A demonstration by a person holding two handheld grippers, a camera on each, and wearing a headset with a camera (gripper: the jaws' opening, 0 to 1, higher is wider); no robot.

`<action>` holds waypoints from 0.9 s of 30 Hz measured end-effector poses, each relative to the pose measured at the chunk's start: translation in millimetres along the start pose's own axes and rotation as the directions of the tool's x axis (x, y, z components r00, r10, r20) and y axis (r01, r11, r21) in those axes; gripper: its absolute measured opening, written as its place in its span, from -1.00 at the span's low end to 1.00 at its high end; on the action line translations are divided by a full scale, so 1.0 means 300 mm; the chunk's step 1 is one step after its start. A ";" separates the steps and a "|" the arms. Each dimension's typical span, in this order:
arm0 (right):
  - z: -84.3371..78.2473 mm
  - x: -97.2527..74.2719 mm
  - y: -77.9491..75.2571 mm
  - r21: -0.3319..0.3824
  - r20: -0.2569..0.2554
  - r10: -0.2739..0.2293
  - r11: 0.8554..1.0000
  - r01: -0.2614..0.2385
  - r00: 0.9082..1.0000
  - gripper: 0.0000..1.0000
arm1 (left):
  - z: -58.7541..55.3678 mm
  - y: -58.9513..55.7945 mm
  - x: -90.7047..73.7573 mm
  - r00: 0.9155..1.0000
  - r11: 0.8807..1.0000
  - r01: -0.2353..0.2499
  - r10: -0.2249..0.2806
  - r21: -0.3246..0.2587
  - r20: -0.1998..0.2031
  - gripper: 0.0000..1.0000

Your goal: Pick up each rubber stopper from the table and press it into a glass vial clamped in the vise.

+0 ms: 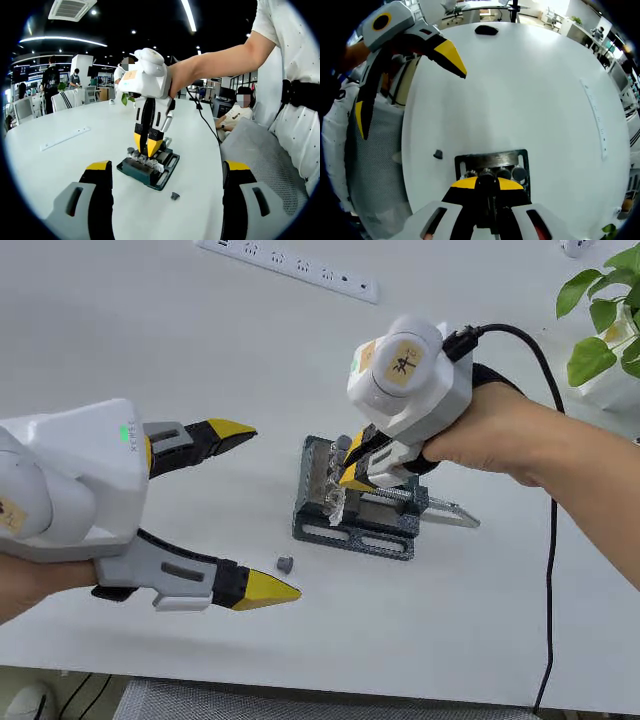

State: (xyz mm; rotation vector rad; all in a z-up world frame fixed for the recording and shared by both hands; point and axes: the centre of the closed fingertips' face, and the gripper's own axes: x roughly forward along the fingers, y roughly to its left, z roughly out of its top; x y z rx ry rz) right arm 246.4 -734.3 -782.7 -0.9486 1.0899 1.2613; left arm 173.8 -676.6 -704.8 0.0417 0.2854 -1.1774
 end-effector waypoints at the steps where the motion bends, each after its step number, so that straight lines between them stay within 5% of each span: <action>1: 0.001 -0.002 -0.001 -0.001 0.002 -0.002 1.000 0.002 1.000 -0.81 | 0.000 0.001 0.000 1.000 1.000 -0.001 0.001 -0.001 0.001 0.82; 12: 0.005 -0.044 0.000 0.039 0.072 -0.012 0.999 0.009 0.997 -0.99 | -0.003 0.001 -0.001 1.000 1.000 -0.002 0.002 -0.004 -0.001 0.81; 27: 0.013 -0.026 0.009 0.052 0.092 -0.006 0.999 0.002 0.996 -1.00 | -0.006 -0.003 0.003 1.000 1.000 0.002 -0.002 -0.005 -0.004 0.81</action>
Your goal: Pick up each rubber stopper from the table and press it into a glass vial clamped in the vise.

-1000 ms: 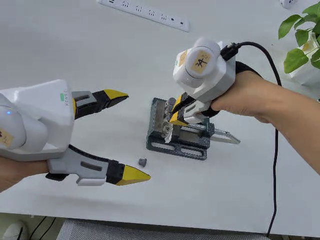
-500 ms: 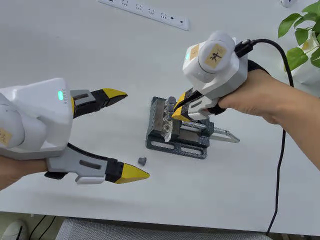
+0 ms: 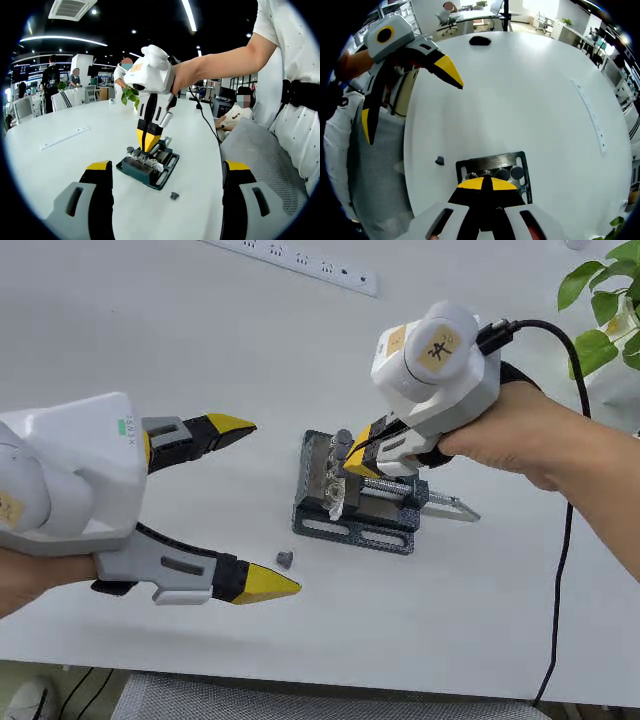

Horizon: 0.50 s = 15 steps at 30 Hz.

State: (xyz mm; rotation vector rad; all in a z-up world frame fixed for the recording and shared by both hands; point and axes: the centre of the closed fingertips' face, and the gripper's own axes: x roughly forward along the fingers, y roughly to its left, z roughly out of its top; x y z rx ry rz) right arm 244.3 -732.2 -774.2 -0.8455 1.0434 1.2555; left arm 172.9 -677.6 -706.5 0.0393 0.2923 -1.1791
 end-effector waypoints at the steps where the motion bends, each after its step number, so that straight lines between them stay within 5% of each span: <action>1: 0.002 0.004 -0.002 0.000 0.000 0.001 1.000 -0.001 1.000 -1.00 | -0.001 0.000 0.000 1.000 1.000 0.001 -0.001 -0.001 0.000 0.81; 15: -0.006 0.023 -0.003 -0.011 -0.018 0.011 1.000 -0.011 1.000 -1.00 | -0.007 0.007 -0.006 1.000 1.000 -0.006 0.006 -0.009 0.001 0.80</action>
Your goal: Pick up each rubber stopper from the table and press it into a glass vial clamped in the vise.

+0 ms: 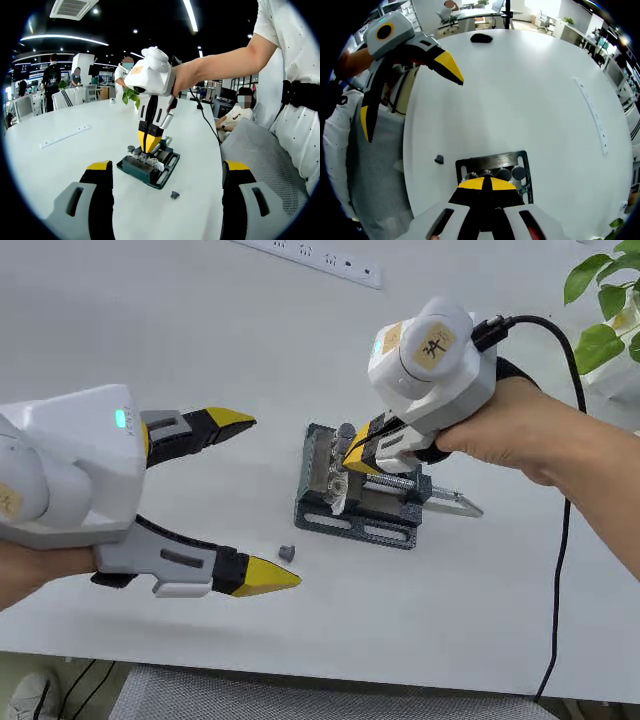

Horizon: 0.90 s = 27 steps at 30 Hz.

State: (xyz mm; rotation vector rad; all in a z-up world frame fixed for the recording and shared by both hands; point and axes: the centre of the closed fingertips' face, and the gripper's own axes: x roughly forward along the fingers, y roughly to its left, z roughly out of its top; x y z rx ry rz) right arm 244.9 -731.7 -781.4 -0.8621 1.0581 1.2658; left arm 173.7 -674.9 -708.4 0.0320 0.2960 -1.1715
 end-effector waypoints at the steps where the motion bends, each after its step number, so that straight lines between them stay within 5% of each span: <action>1: -0.001 0.000 0.001 -0.002 -0.002 -0.001 1.000 0.001 1.000 -1.00 | -0.001 0.000 0.000 1.000 1.000 0.000 0.000 -0.001 0.000 0.80; 27: -0.002 0.001 0.003 -0.018 -0.050 -0.003 1.000 0.002 0.999 -1.00 | 0.013 0.015 0.007 1.000 1.000 -0.004 0.004 -0.007 0.024 0.78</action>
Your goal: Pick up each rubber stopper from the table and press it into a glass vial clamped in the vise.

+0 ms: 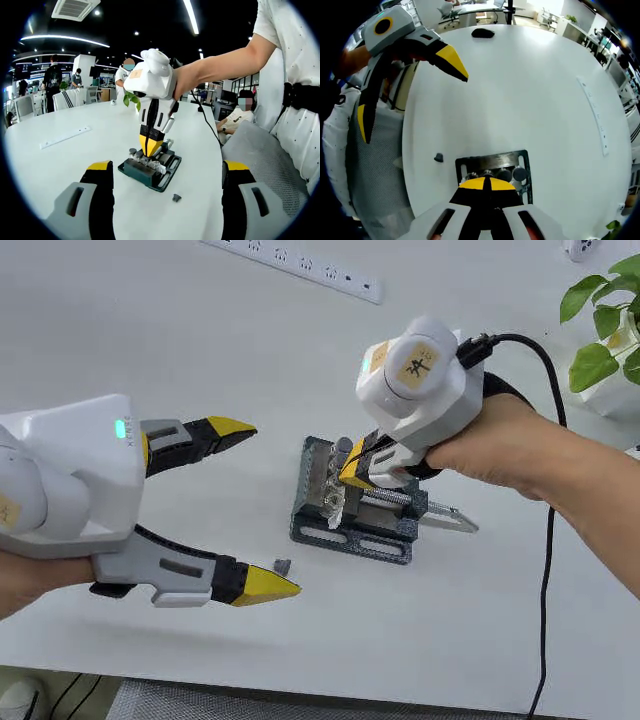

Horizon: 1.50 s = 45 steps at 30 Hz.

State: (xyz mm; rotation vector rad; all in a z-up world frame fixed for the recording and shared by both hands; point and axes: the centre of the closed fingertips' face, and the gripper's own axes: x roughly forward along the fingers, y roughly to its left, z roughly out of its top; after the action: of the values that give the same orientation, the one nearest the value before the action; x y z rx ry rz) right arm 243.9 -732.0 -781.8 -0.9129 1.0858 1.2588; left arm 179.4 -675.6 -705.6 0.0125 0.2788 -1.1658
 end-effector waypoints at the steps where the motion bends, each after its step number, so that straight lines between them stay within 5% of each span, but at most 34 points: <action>1: 0.002 0.001 0.006 -0.005 -0.004 -0.003 1.000 0.003 1.000 -1.00 | 0.000 0.001 0.000 1.000 1.000 -0.001 0.001 0.000 0.000 0.78; 15: -0.003 0.005 -0.001 -0.019 -0.029 -0.008 1.000 0.007 1.000 -1.00 | 0.003 0.004 0.000 1.000 1.000 -0.005 0.005 0.003 0.001 0.77; 45: 0.004 -0.002 -0.011 0.079 0.120 -0.042 0.996 0.033 0.992 -1.00 | 0.028 -0.024 -0.010 1.000 0.999 -0.003 0.003 0.032 -0.020 0.77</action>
State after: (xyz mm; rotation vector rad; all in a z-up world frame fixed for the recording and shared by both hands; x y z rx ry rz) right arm 247.3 -731.4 -781.1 -0.7847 1.0098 1.2172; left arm 173.4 -677.0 -695.8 0.0529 0.2774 -1.1677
